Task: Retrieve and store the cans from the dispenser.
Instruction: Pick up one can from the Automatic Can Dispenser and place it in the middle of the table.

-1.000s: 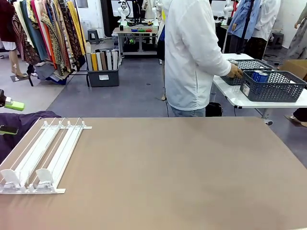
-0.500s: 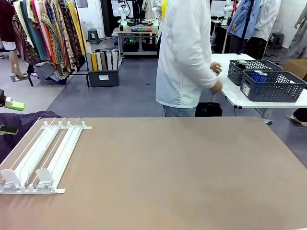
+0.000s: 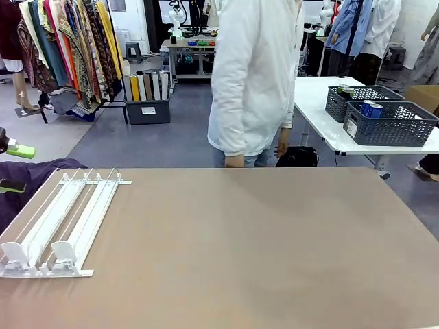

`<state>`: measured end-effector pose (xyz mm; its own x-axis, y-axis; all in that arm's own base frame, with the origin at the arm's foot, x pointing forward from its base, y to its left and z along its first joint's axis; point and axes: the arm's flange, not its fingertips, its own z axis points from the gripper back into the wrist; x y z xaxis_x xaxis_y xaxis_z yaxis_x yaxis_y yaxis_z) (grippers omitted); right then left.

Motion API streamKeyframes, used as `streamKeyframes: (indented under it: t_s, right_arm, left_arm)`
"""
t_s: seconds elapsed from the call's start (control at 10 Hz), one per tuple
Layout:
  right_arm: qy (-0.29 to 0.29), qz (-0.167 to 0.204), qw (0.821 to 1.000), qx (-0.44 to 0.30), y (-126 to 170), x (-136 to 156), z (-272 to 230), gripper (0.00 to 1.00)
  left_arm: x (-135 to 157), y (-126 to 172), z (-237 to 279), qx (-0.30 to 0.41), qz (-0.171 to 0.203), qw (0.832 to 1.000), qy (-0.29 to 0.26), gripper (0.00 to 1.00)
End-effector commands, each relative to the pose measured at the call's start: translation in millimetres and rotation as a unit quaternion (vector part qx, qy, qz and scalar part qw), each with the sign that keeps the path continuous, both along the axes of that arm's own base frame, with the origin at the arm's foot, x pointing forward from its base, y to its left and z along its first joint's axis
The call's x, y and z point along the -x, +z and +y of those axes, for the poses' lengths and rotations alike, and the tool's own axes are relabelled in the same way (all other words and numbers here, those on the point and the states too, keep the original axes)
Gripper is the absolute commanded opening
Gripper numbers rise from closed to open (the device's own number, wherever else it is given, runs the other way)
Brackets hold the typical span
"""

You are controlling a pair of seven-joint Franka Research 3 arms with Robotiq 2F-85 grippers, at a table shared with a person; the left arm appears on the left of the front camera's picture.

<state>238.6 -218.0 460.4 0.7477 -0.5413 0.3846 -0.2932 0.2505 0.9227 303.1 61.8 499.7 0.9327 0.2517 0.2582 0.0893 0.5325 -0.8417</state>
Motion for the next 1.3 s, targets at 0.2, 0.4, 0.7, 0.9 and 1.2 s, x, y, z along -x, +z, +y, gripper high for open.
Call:
streamKeyframes:
  t_s: [0.2, 0.4, 0.7, 0.9, 1.2]
  right_arm:
    - [-0.004, -0.015, 1.0, -0.006, 3.8, -3.5, 0.7, 1.0]
    - [-0.004, -0.015, 1.0, -0.006, 3.8, -3.5, 0.7, 1.0]
    - [-0.004, -0.015, 1.0, -0.006, 3.8, -3.5, 0.7, 1.0]
    - [-0.004, -0.015, 1.0, -0.006, 3.8, -3.5, 0.7, 1.0]
    - [-0.004, -0.015, 1.0, -0.006, 3.8, -3.5, 0.7, 1.0]
  left_arm:
    - [1.1, 0.3, 0.4, 0.006, -0.01, 1.0, -0.004, 1.0]
    - [1.1, 0.3, 0.4, 0.006, -0.01, 1.0, -0.004, 1.0]
    - [1.1, 0.3, 0.4, 0.006, -0.01, 1.0, -0.004, 1.0]
    - [1.1, 0.3, 0.4, 0.006, -0.01, 1.0, -0.004, 1.0]
    - [1.1, 0.3, 0.4, 0.006, -0.01, 1.0, -0.004, 1.0]
